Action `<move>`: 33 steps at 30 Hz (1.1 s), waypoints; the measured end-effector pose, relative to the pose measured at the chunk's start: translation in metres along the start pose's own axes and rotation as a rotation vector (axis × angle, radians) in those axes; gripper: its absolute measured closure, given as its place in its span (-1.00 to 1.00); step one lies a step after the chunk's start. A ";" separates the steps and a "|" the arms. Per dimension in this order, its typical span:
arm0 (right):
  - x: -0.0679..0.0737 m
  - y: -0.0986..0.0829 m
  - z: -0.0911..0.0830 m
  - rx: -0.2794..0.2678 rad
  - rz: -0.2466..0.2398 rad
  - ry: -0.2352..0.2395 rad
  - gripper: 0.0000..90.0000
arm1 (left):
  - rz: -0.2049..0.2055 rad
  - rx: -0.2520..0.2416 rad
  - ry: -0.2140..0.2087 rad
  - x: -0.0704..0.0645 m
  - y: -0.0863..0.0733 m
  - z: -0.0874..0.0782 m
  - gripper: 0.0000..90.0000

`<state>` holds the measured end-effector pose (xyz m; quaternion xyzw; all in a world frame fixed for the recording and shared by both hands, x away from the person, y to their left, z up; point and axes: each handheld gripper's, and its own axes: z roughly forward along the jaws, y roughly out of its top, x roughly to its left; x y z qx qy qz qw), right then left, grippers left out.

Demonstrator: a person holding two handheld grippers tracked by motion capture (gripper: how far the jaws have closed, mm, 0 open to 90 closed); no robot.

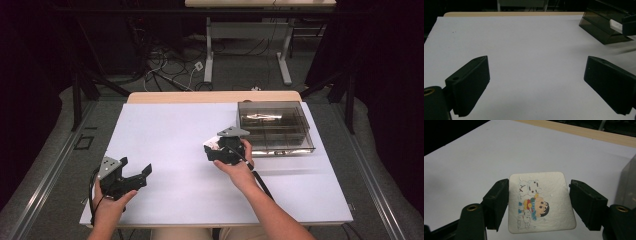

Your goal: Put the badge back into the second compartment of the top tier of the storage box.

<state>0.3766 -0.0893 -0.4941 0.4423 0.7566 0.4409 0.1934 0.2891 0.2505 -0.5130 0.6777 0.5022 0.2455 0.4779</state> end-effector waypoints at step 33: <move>-0.098 -0.010 -0.062 -0.058 0.123 -0.215 -0.27 | 0.005 0.010 0.003 0.000 0.000 0.000 -0.85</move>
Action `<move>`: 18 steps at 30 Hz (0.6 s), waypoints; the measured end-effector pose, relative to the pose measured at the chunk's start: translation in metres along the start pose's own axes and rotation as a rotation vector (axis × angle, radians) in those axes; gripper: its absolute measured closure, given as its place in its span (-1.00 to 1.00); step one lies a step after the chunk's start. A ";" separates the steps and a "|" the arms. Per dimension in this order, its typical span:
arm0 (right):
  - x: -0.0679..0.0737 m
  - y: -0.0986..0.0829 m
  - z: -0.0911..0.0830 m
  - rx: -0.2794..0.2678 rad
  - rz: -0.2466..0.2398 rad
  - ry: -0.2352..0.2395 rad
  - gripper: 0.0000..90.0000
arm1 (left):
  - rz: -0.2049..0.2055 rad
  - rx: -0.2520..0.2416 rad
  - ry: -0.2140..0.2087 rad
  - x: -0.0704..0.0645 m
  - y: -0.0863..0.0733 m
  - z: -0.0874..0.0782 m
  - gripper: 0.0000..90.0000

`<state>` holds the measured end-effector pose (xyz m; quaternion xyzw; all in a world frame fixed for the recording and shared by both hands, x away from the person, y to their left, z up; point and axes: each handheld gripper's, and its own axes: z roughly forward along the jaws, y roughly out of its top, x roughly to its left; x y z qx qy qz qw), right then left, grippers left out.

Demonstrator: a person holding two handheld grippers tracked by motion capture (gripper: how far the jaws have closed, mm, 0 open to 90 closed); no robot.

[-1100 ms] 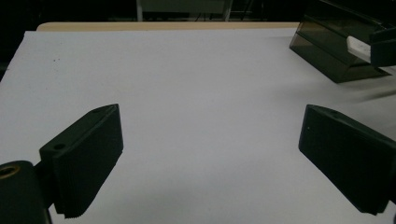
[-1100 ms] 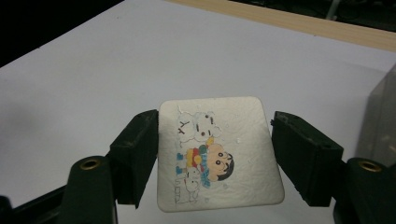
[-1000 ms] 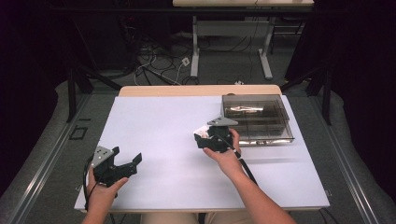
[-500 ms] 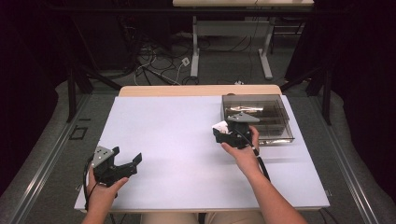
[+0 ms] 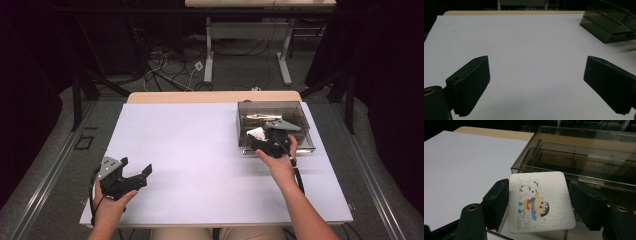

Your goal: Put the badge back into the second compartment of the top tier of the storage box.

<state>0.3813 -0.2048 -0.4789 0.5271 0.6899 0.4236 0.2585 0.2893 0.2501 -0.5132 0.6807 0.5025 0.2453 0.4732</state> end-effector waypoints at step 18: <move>-0.028 -0.005 -0.011 -0.006 0.046 -0.088 -0.27 | -0.001 0.001 0.001 -0.001 0.000 0.001 -0.84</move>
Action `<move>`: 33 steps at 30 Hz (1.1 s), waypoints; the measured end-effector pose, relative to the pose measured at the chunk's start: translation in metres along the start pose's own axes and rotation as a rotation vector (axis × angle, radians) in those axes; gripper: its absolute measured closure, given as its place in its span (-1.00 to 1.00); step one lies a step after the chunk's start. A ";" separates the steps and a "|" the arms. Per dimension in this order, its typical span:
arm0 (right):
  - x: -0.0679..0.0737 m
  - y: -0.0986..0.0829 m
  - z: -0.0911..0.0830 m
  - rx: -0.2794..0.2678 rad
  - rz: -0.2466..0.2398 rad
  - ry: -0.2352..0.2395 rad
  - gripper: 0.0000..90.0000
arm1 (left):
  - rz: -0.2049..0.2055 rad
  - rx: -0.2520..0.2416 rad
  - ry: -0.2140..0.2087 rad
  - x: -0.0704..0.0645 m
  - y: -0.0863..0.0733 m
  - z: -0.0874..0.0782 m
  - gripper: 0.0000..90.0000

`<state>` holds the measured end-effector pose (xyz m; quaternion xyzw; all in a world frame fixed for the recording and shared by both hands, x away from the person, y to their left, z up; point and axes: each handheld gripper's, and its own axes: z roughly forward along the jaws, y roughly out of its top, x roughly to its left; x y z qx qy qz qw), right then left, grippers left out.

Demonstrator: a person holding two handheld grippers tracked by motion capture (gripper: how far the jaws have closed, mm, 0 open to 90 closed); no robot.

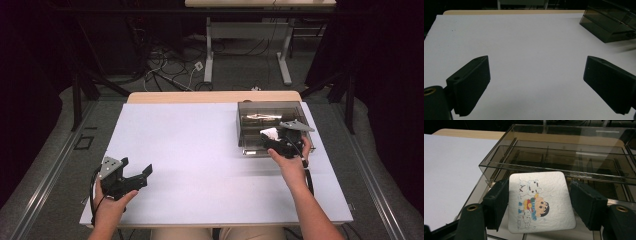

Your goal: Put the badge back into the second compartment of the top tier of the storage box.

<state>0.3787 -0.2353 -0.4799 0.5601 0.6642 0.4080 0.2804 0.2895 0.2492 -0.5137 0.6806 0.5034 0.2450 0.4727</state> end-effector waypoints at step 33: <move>-0.012 -0.005 -0.002 0.013 0.059 -0.057 -0.66 | 0.002 0.009 0.008 0.001 0.000 0.001 -0.83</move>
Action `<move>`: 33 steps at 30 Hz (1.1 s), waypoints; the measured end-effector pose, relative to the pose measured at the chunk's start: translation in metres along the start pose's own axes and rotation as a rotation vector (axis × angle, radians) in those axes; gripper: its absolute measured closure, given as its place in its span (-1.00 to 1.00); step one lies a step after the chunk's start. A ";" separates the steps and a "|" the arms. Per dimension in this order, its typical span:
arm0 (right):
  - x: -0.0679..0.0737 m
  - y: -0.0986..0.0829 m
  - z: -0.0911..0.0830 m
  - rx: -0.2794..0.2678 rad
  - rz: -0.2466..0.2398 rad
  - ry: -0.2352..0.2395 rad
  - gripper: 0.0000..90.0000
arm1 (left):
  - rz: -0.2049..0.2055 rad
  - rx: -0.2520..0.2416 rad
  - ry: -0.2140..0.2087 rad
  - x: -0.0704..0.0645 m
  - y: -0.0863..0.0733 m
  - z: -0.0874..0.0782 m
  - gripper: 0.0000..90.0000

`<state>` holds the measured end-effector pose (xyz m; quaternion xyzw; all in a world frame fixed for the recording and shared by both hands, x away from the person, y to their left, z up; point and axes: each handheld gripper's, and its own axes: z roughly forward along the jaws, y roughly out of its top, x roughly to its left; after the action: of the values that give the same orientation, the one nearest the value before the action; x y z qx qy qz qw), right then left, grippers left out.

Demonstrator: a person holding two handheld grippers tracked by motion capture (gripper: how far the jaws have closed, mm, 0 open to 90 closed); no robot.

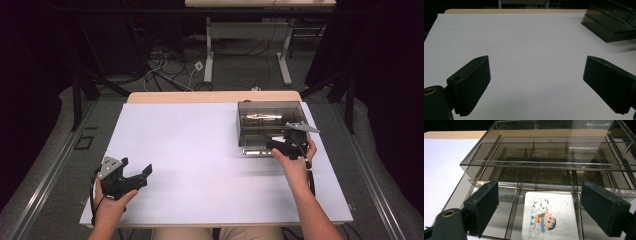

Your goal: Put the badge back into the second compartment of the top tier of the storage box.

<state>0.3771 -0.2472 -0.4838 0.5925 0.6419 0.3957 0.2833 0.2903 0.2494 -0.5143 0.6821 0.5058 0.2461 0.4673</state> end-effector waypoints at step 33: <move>0.003 -0.002 -0.010 0.010 -0.063 0.121 -1.00 | -0.004 -0.005 -0.007 -0.001 0.000 0.000 -0.83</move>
<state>0.3671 -0.2464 -0.4798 0.5484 0.6781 0.4184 0.2536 0.2902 0.2489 -0.5139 0.6806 0.5050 0.2440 0.4713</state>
